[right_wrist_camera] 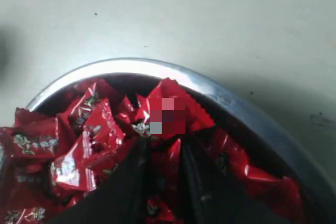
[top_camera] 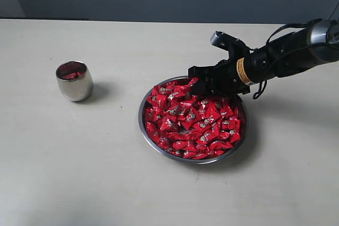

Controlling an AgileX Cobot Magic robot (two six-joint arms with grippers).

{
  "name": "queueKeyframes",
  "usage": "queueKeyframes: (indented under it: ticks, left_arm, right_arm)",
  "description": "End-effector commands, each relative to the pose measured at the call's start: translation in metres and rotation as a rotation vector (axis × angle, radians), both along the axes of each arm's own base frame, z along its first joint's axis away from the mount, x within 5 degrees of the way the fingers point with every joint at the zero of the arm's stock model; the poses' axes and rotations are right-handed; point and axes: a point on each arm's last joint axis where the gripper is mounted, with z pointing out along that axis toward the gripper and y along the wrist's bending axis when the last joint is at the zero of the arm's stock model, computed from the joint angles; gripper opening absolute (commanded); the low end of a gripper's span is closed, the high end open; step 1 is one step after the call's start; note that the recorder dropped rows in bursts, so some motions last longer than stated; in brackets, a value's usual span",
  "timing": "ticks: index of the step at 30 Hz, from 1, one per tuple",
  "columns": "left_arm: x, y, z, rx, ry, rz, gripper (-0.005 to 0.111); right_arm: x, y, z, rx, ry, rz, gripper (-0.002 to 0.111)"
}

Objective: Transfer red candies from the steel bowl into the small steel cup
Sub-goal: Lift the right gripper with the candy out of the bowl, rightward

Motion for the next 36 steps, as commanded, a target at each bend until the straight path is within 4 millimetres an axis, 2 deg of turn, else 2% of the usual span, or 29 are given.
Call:
queueKeyframes:
  ticks: [1,11,15,18,25,30,36]
  left_arm:
    - [0.000,0.000,-0.001,0.000,0.000,0.001,0.000]
    - [0.000,0.000,-0.001,0.000,0.000,0.001,0.000]
    - [0.000,0.000,-0.001,0.000,0.000,0.001,0.000]
    - [0.000,0.000,-0.001,0.000,0.000,0.001,0.000]
    - [0.000,0.000,-0.001,0.000,0.000,0.001,0.000]
    - [0.000,0.000,-0.001,0.000,0.000,0.001,0.000]
    - [0.000,0.000,-0.001,0.000,0.000,0.001,0.000]
  right_arm:
    - [0.002,-0.001,0.022,0.021,-0.054,-0.004,0.012]
    - [0.000,-0.004,0.061,0.042,-0.159,-0.022,0.012]
    - [-0.007,-0.017,0.068,-0.033,-0.228,-0.075,0.012]
    - [-0.025,-0.035,0.075,-0.126,-0.306,-0.097,-0.001]
    - [-0.057,-0.055,0.100,-0.160,-0.396,-0.127,-0.001]
    - [-0.092,-0.077,0.120,-0.166,-0.467,-0.202,-0.001]
    - [-0.138,-0.112,0.123,-0.230,-0.549,-0.336,-0.001]
